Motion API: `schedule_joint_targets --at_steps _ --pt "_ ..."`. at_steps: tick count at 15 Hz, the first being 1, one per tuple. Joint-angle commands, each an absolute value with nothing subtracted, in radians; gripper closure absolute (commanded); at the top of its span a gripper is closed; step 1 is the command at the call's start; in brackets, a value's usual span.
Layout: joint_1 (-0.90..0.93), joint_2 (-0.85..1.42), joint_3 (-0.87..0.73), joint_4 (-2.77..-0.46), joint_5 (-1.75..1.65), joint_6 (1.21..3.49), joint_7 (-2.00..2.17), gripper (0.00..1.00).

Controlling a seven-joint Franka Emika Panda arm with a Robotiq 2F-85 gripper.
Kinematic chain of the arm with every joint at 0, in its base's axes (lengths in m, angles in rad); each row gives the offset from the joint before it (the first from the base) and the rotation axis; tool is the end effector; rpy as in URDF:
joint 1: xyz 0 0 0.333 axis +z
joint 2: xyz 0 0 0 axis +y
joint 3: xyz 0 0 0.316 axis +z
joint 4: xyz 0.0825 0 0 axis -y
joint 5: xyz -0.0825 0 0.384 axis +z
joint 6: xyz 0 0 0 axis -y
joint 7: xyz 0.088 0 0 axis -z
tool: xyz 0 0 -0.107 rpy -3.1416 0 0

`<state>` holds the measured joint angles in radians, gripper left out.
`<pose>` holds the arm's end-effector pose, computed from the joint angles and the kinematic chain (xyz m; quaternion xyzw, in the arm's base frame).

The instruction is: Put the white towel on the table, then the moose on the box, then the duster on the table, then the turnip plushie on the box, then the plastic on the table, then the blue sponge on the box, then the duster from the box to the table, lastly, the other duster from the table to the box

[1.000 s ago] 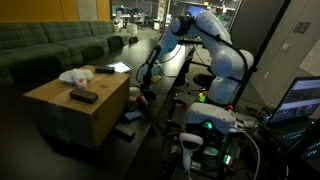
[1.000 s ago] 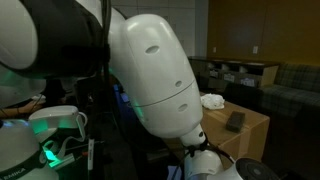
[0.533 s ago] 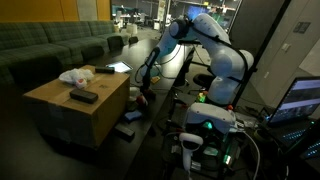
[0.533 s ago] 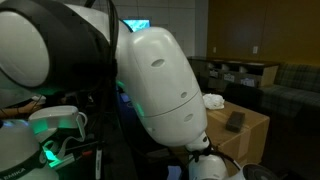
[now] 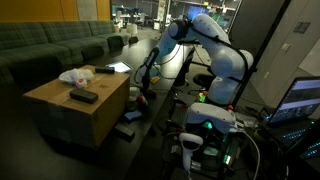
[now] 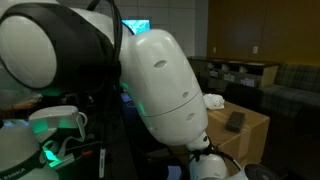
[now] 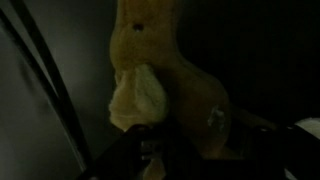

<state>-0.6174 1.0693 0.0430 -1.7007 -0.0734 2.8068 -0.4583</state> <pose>0.5264 -0.3373 -0.0184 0.9992 -0.0351 0.0197 0.0044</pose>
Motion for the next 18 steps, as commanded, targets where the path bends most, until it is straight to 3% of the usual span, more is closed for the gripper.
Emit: schedule_joint_targets --at_steps 1,11,18 --pt "-0.594 1.063 0.001 -1.7 -0.086 2.77 -0.449 0.97" --pt "-0.457 0.922 -0.199 -1.86 -0.101 2.832 -0.323 0.96" --pt "-0.254 0.724 -0.385 -2.041 -0.175 2.912 -0.165 0.96"
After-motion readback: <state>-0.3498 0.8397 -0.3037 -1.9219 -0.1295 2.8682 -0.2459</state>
